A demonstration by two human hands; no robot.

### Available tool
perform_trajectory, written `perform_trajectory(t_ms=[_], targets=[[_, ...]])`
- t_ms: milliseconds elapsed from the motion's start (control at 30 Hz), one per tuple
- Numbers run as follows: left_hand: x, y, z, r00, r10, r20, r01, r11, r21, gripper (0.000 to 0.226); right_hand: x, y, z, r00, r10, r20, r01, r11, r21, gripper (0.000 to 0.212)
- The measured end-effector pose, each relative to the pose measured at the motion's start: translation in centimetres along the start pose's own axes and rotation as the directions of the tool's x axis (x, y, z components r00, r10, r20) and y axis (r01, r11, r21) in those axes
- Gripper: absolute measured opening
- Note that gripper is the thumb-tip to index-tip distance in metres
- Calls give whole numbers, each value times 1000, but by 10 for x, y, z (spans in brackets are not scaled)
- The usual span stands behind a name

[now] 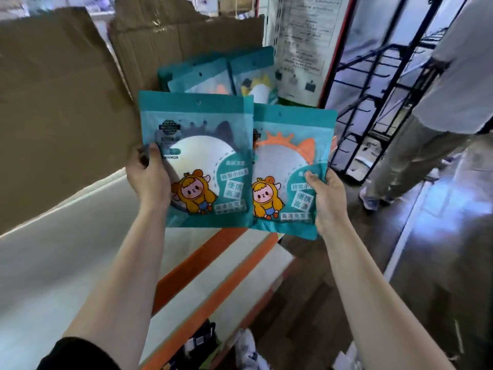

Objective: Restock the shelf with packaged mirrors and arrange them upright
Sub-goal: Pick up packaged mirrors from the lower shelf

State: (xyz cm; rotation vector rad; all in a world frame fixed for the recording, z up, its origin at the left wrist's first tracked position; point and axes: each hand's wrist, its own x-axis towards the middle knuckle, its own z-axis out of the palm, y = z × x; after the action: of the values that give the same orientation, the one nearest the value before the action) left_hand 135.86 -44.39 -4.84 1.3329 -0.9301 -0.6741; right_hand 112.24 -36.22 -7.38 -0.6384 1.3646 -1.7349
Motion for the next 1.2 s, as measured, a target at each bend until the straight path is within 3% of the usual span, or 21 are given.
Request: perform_trajectory(t_ms=[300,500,600,733,867,967,1033,1133,1200], targets=[[45,-4,125,998,63,26,-62,997,-41,13,106,-34,-18,997,-59,-43,57,997,-52,10],[64,-8,176,994,95,-46,-97,994,-52,9,168,-40,-15,997,-80,-4,80,994,-75,12],[66,-11,188,991,87,-99,-92,995,-46,20,191,-37,-17,996,-85,23,87,992,-93,13],[79,-16,209,973,168,-160,-168,986,12,8,227,-37,-16,994,-66,89,76,990,-122,8],[83,-25,238,960,193,-204,-181,981,73,26,270,-41,-22,980,-101,172,132,974,-182,14],[87,-32,257,941,157,-299,-145,988,61,20,308,-45,-23,956,-80,281,143,967,-210,15],[85,-30,267,912,149,-382,-138,989,55,13,336,-52,-19,933,-65,353,152,962,-225,13],[76,-24,283,849,194,-491,-155,981,120,24,377,-61,-10,895,-33,445,147,964,-223,13],[69,-27,291,816,192,-546,-116,978,171,20,398,-62,-7,867,-14,497,147,962,-229,12]])
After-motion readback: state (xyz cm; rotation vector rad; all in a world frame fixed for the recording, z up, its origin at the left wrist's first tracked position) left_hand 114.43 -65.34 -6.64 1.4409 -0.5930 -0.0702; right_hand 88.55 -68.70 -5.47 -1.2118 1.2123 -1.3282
